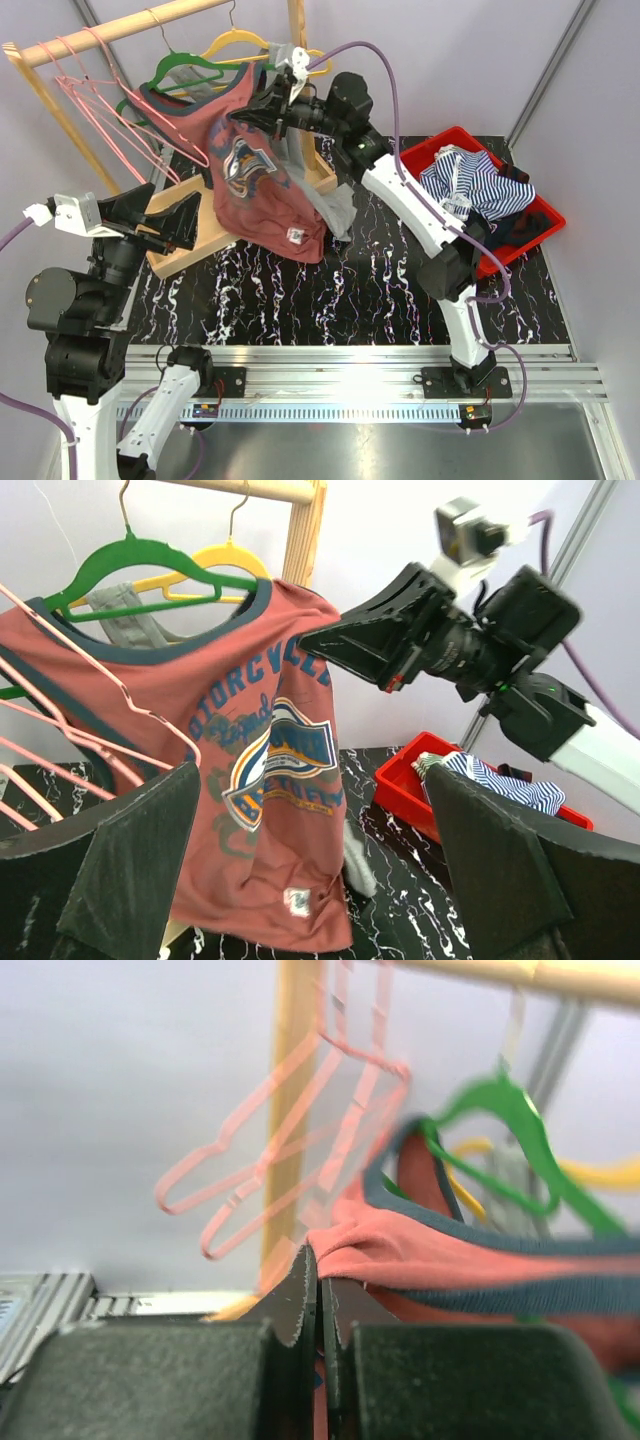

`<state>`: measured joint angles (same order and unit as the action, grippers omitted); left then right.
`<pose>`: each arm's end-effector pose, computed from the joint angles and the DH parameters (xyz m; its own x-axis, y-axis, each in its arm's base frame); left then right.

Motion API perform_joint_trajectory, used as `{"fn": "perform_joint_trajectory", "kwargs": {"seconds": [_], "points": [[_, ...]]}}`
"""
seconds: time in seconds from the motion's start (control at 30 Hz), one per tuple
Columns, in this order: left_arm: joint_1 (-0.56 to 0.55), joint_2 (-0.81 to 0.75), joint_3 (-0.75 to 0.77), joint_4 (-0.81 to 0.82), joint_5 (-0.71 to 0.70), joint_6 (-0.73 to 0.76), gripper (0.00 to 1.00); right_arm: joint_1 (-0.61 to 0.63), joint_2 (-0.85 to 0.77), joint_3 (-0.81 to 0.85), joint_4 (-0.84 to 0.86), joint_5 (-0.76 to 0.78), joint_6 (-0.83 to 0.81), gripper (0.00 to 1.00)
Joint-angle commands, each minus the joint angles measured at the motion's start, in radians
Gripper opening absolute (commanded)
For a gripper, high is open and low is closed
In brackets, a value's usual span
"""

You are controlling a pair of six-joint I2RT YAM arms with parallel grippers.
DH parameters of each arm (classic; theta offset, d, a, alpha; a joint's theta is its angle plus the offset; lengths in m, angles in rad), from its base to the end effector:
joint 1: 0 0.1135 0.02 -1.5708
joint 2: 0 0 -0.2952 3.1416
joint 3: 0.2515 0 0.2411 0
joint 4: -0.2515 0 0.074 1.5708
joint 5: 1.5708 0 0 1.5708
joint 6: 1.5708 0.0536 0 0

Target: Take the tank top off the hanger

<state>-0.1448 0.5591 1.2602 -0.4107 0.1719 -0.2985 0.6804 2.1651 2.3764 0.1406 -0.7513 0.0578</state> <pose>0.0293 -0.0135 0.5029 0.1813 -0.3192 -0.9302 0.3742 0.8971 -0.2349 0.3713 0.3476 0.5047 0.2122 0.2260 -0.9507 -0.9717 0.1522 -0.1807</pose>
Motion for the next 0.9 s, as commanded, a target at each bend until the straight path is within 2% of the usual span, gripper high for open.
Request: {"fn": "perform_joint_trajectory", "kwargs": {"seconds": [0.0,0.17,0.3,0.33,0.37,0.43,0.47,0.57,0.63,0.7,0.77,0.87], "points": [[-0.004,-0.005,0.002,0.043,-0.002,0.021,0.99,0.076,-0.045,0.015,0.099,0.006,-0.044,0.0],[-0.004,-0.018,0.011,0.03,-0.006,0.036,0.99,0.123,-0.041,-0.031,0.119,0.018,-0.053,0.0],[-0.004,-0.021,0.018,0.021,-0.005,0.045,0.99,0.136,-0.05,-0.124,0.036,0.007,-0.15,0.0],[-0.004,-0.021,0.021,0.016,-0.005,0.05,0.99,0.137,-0.05,-0.137,0.007,0.012,-0.171,0.03],[-0.004,-0.021,0.028,0.003,-0.005,0.053,0.99,0.131,-0.063,-0.161,-0.056,0.021,-0.193,0.17],[-0.004,-0.022,0.036,-0.008,-0.009,0.061,0.99,0.114,-0.086,-0.198,-0.097,0.015,-0.234,0.36],[-0.004,-0.028,0.034,-0.014,-0.014,0.061,0.99,0.105,-0.132,-0.227,-0.092,0.007,-0.243,0.56],[-0.004,-0.042,0.025,-0.019,-0.025,0.061,0.99,0.061,-0.259,-0.397,-0.053,-0.109,-0.331,0.84],[-0.004,-0.05,0.015,-0.014,-0.028,0.053,0.99,0.024,-0.316,-0.485,-0.074,-0.182,-0.435,0.89],[-0.004,-0.059,0.004,-0.007,-0.031,0.048,0.99,0.007,-0.381,-0.516,-0.177,-0.256,-0.53,0.91],[-0.004,-0.06,-0.001,-0.004,-0.034,0.048,0.99,-0.015,-0.444,-0.539,-0.214,-0.282,-0.57,0.91],[-0.004,-0.065,-0.008,0.0,-0.037,0.05,0.99,-0.041,-0.488,-0.545,-0.182,-0.28,-0.561,0.92]]}}
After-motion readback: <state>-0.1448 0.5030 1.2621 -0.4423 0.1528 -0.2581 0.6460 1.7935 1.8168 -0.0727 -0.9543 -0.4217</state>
